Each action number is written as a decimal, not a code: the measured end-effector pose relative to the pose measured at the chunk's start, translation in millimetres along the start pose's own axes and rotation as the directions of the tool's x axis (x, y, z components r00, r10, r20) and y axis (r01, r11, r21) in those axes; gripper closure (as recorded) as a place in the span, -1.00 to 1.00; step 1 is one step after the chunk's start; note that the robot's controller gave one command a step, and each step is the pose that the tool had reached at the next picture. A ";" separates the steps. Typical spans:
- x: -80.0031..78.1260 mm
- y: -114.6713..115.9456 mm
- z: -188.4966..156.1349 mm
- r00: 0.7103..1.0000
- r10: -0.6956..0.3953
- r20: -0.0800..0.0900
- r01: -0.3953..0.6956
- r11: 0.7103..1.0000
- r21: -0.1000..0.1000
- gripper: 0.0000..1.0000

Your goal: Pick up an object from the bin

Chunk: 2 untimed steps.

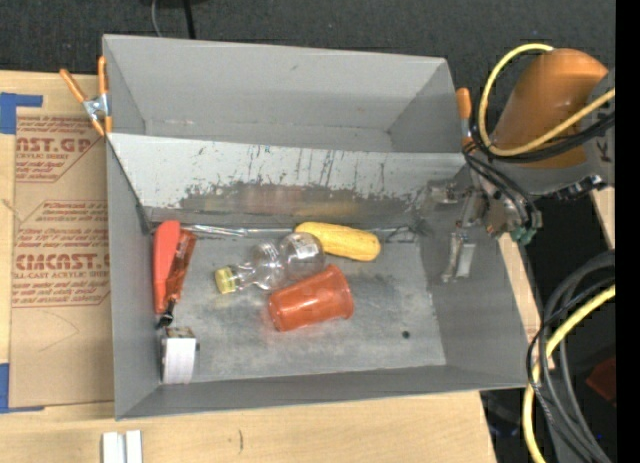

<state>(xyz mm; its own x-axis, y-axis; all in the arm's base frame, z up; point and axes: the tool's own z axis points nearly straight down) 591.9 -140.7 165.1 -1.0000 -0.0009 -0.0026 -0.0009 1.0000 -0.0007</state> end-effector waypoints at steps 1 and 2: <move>0.0 0.0 0.0 1.000 0.000 0.000 0.000 1.000 0.000 -1.00; 3.9 47.3 66.6 0.999 0.044 0.006 -0.044 0.999 0.000 -1.00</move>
Offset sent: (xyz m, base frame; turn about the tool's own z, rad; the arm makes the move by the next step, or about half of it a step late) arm -0.0071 0.0666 -0.0951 0.0579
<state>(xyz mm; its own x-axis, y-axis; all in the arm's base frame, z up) 588.2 -93.5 98.4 -0.9990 0.0432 -0.0088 0.0432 0.9991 -0.0005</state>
